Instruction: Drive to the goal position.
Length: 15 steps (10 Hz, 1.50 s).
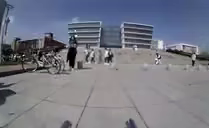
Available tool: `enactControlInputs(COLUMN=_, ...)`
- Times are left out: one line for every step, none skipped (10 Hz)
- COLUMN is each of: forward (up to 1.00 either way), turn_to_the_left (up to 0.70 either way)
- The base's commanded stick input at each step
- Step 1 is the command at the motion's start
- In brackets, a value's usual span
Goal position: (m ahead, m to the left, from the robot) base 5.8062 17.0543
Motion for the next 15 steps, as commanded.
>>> enactControlInputs(forward=0.00, turn_to_the_left=0.00)
enactControlInputs(forward=0.00, turn_to_the_left=0.00)
enactControlInputs(forward=0.00, turn_to_the_left=0.00)
enactControlInputs(forward=0.00, turn_to_the_left=0.00)
enactControlInputs(forward=0.00, turn_to_the_left=0.00)
enactControlInputs(forward=0.09, turn_to_the_left=0.00)
enactControlInputs(forward=1.00, turn_to_the_left=0.00)
enactControlInputs(forward=1.00, turn_to_the_left=0.00)
enactControlInputs(forward=1.00, turn_to_the_left=0.00)
enactControlInputs(forward=1.00, turn_to_the_left=0.00)
enactControlInputs(forward=1.00, turn_to_the_left=0.00)
enactControlInputs(forward=1.00, turn_to_the_left=0.00)
enactControlInputs(forward=1.00, turn_to_the_left=0.00)
enactControlInputs(forward=1.00, turn_to_the_left=0.00)
enactControlInputs(forward=1.00, turn_to_the_left=0.00)
